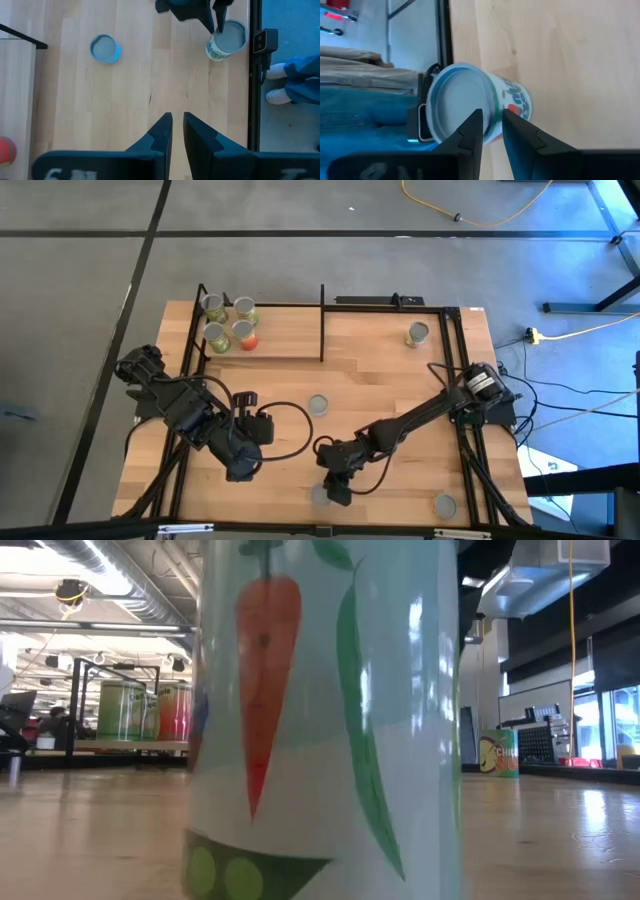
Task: Pick and place cans onto a shelf
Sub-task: Put the canned mixed vegetables on the shelf
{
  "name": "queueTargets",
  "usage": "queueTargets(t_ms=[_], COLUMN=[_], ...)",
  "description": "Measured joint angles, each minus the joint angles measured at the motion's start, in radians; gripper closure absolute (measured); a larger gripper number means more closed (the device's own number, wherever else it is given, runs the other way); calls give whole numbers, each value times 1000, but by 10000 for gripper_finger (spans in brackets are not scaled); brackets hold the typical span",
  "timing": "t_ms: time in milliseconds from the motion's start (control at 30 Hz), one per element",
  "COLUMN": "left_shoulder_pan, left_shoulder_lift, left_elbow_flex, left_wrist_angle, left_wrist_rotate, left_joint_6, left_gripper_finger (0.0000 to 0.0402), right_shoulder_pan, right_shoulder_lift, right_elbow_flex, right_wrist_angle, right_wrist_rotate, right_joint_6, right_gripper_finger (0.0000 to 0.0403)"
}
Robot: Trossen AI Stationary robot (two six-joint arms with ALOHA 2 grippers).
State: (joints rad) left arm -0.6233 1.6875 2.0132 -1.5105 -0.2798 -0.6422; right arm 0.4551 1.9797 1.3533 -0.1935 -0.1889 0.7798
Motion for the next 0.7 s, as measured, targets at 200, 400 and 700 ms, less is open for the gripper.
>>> queueTargets(t_ms=[200, 400, 700], left_shoulder_pan=[0, 0, 0], left_shoulder_lift=[0, 0, 0], left_elbow_flex=[0, 0, 0], left_wrist_angle=[-2, -5, -7], left_wrist_rotate=[0, 0, 0], left_joint_6=[0, 0, 1], left_gripper_finger=[363, 363, 363], right_shoulder_pan=[0, -1, -1], right_shoulder_lift=[10, 10, 10], right_elbow_flex=[0, 0, 0], right_wrist_angle=[24, 19, 9], right_wrist_rotate=[-14, 5, 50], right_joint_6=[-25, -32, -37], right_gripper_finger=[327, 327, 392])
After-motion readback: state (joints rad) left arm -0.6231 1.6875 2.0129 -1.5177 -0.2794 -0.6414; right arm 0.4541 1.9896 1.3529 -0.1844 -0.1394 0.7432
